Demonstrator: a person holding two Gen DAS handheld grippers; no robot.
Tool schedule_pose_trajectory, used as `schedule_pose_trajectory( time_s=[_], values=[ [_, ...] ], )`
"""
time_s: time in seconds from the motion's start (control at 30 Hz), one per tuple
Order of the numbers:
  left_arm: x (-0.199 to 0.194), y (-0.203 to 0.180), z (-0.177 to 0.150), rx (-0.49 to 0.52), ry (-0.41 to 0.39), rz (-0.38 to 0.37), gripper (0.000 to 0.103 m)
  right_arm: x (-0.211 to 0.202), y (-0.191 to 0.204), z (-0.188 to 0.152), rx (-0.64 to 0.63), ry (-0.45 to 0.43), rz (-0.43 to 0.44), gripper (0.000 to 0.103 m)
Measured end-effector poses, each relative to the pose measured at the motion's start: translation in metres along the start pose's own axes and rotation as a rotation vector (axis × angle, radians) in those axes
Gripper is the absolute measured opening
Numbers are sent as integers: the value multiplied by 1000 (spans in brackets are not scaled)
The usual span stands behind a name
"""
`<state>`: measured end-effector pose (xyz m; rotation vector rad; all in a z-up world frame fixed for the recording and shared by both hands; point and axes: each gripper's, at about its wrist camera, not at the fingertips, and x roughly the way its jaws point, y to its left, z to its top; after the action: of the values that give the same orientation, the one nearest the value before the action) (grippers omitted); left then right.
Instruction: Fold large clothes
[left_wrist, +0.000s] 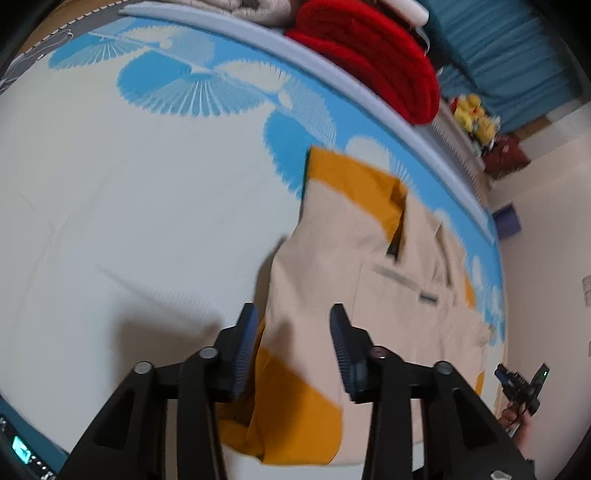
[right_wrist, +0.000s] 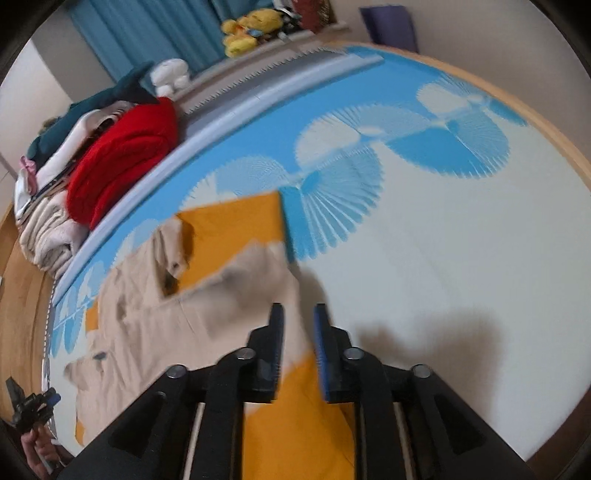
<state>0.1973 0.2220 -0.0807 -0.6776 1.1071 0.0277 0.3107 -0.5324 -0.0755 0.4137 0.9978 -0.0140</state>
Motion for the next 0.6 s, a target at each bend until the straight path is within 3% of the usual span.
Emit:
schedule_pose_trajectory(
  time_s=[0.1,0.23,0.37,0.43,0.47,0.5,0.6],
  values=[
    [15,-4,-10,44,75,43,42,14,-12,-13,33,109,44,41],
    [33,-10,-16,82,147,95,45,40,-10,-32,-20,261,46,43],
    [47,-19,-19,113,173,136,45,53,-7,-41,-60,318,19,44],
    [49,-25,-19,143,169,148,37,55,-2,-44,-86,318,1,43],
    [50,-30,-19,171,167,152,17,55,2,-45,-101,314,-5,31],
    [50,-33,-18,195,164,157,6,54,5,-45,-118,306,-4,9],
    [36,-42,-12,253,89,165,3,36,22,-44,-203,230,-2,4]
  ],
)
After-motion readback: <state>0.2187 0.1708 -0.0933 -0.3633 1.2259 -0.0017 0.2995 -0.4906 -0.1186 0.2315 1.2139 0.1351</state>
